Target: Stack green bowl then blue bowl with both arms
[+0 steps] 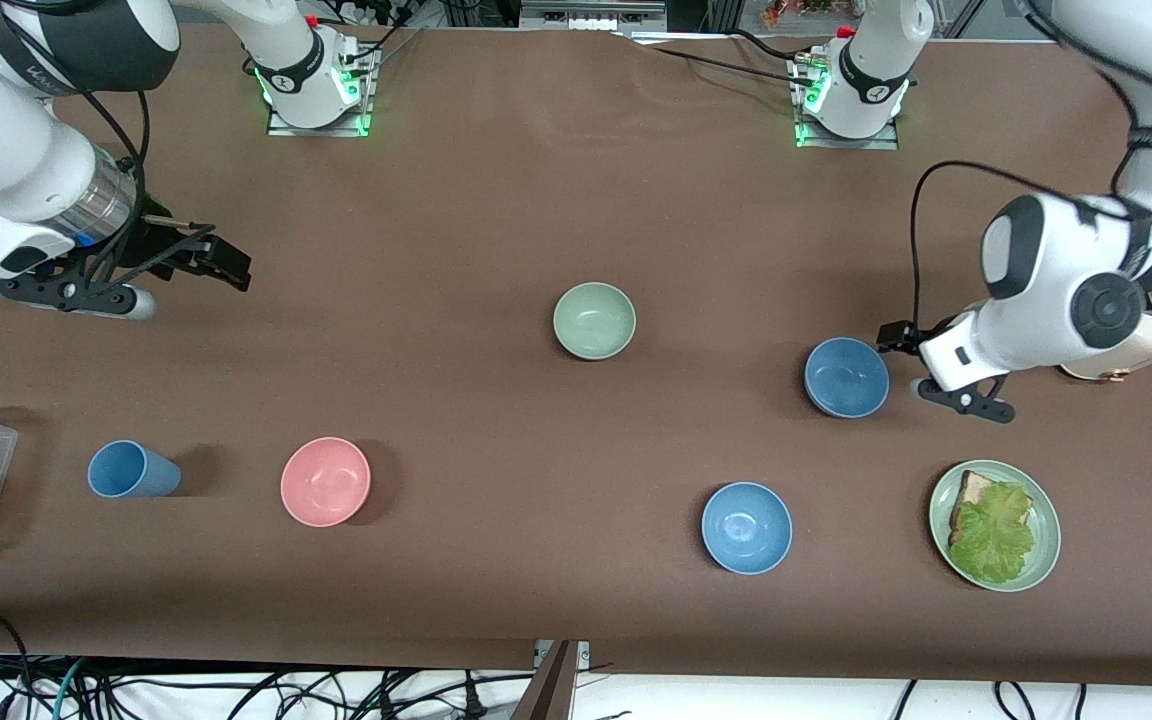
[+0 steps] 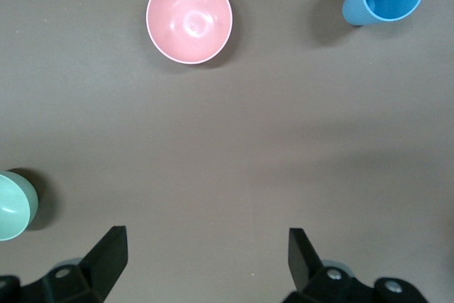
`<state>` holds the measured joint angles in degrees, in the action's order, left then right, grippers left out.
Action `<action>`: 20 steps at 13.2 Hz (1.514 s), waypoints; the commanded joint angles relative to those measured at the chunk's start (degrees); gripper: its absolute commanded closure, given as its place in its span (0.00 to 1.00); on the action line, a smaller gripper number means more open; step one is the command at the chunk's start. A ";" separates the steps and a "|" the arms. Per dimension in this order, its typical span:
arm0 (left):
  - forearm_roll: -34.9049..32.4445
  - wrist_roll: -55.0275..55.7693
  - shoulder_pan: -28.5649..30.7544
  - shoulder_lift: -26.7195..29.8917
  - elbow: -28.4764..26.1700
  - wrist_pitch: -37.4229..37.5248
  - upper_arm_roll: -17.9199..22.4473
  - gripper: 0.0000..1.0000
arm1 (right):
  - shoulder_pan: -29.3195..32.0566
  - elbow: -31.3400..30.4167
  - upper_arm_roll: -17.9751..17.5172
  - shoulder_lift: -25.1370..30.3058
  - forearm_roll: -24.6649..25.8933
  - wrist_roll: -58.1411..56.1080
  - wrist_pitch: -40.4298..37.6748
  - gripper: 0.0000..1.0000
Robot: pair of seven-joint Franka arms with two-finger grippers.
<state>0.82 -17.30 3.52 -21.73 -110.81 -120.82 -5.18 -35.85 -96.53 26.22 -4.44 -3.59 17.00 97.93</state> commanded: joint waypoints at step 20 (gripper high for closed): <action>5.13 -3.19 0.09 -3.32 7.52 4.60 -6.68 1.00 | 35.94 3.53 -29.04 0.75 0.16 -7.95 -5.73 0.00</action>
<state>2.46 -21.87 4.03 -26.50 -106.25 -121.45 -9.90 -0.40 -94.11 -2.35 -4.16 -3.39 9.73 93.69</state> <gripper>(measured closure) 0.947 0.000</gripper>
